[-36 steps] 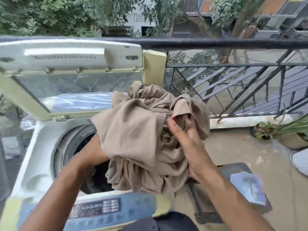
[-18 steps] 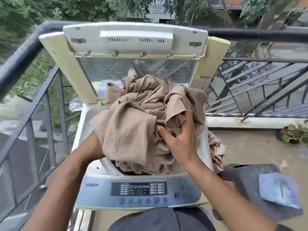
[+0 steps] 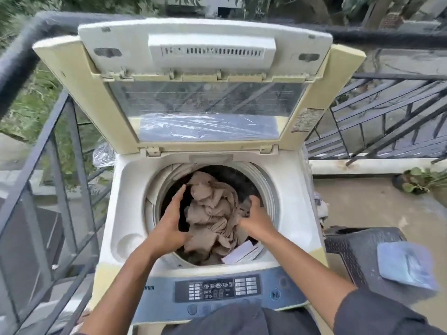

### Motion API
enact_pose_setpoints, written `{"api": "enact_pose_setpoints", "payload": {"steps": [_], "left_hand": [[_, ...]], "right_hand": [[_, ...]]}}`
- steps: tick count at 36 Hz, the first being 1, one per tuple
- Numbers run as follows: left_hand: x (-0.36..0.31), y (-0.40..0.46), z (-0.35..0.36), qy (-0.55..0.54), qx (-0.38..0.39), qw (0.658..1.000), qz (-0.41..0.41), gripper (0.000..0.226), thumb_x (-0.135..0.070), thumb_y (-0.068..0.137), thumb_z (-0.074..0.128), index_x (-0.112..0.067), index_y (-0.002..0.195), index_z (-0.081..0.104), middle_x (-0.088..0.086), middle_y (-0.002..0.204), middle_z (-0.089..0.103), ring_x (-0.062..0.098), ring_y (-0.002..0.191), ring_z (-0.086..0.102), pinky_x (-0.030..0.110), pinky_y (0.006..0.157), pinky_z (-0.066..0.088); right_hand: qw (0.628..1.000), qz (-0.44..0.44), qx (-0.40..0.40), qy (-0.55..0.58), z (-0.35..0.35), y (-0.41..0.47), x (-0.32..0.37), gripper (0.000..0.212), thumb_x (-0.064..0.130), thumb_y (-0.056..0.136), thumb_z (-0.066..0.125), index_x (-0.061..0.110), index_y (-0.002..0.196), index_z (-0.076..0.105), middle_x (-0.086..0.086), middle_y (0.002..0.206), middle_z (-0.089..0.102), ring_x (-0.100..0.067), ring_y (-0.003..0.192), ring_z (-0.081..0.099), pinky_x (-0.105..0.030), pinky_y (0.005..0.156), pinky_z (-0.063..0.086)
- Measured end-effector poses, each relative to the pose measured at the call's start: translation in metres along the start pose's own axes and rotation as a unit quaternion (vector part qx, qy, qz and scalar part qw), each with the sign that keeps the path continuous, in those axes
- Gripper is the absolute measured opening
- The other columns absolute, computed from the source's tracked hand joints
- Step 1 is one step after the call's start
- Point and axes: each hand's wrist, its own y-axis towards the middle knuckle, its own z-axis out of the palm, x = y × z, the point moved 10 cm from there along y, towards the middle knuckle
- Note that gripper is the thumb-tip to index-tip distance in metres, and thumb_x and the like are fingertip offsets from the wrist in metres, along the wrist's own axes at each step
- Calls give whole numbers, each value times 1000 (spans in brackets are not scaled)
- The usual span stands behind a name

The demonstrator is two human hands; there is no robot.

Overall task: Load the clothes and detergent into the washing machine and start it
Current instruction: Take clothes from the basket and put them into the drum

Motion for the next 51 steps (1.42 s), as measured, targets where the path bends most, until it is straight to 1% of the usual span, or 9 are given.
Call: {"api": "enact_pose_setpoints", "payload": {"steps": [2, 7, 17, 24, 30, 36, 43, 47, 51], "left_hand": [[3, 10, 8, 18, 10, 1000, -6, 103, 4, 84, 66, -40, 164, 20, -12, 167, 28, 23, 151, 38, 36, 114, 44], [17, 31, 40, 41, 86, 994, -51, 55, -23, 103, 61, -30, 156, 47, -3, 162, 45, 15, 147, 44, 19, 106, 34], [9, 38, 52, 46, 86, 993, -70, 52, -35, 102, 64, -32, 153, 51, -7, 155, 51, 21, 142, 50, 32, 116, 40], [-25, 23, 45, 41, 45, 998, -13, 45, -42, 97, 65, -35, 140, 60, -15, 135, 66, 11, 120, 65, 39, 109, 53], [-84, 1, 45, -2, 4, 999, 44, 30, -28, 101, 65, -37, 130, 66, -20, 124, 69, 3, 115, 66, 31, 101, 54], [-145, -4, 55, -32, -14, 994, 107, 26, -26, 102, 66, -39, 124, 71, -23, 119, 73, -7, 110, 66, 17, 91, 50], [-219, 15, 91, -57, 1, 985, 162, 27, -14, 102, 65, -29, 122, 72, -16, 112, 77, -3, 107, 70, 7, 83, 49], [-258, 35, 121, -49, 15, 984, 169, 25, -19, 102, 65, -33, 121, 72, -18, 111, 77, 0, 106, 71, 25, 91, 54], [-293, 63, 158, -49, 33, 984, 166, 26, -13, 102, 64, -30, 119, 73, -14, 110, 78, 3, 101, 72, 27, 88, 57]], "right_hand": [[1000, -8, 10, -7, 4, -1, 6, 91, 23, 84, 66, 27, 161, 17, -9, 146, 52, -26, 119, 59, -33, 86, 52], [998, -11, 38, -45, 16, 5, 9, 88, 31, 90, 66, 39, 161, 15, -11, 153, 42, -33, 129, 55, -43, 103, 52], [999, -29, 26, -30, 4, -7, 7, 64, 36, 97, 63, 28, 154, 36, -7, 140, 53, -24, 118, 60, -44, 96, 58], [993, -95, 0, 74, -22, -38, 15, 29, 35, 99, 63, 31, 127, 62, 13, 116, 64, -10, 107, 64, -35, 90, 56], [973, -157, -48, 163, -61, -73, 18, 13, 31, 97, 67, 35, 107, 74, 16, 100, 72, 7, 91, 66, -7, 77, 47], [941, -207, -110, 245, -115, -102, 5, 12, 28, 92, 67, 33, 98, 76, 8, 91, 78, -12, 87, 74, -33, 85, 60], [916, -196, -183, 297, -186, -106, -50, 15, 11, 99, 64, 20, 98, 75, -2, 84, 78, -9, 74, 72, -19, 65, 53], [923, -161, -218, 272, -220, -82, -96, 20, 12, 96, 65, 28, 94, 76, 7, 88, 79, -8, 81, 74, -34, 73, 60], [935, -113, -222, 251, -248, -49, -142, 18, 16, 93, 66, 31, 94, 76, 8, 88, 78, -12, 84, 75, -34, 77, 61]]}}
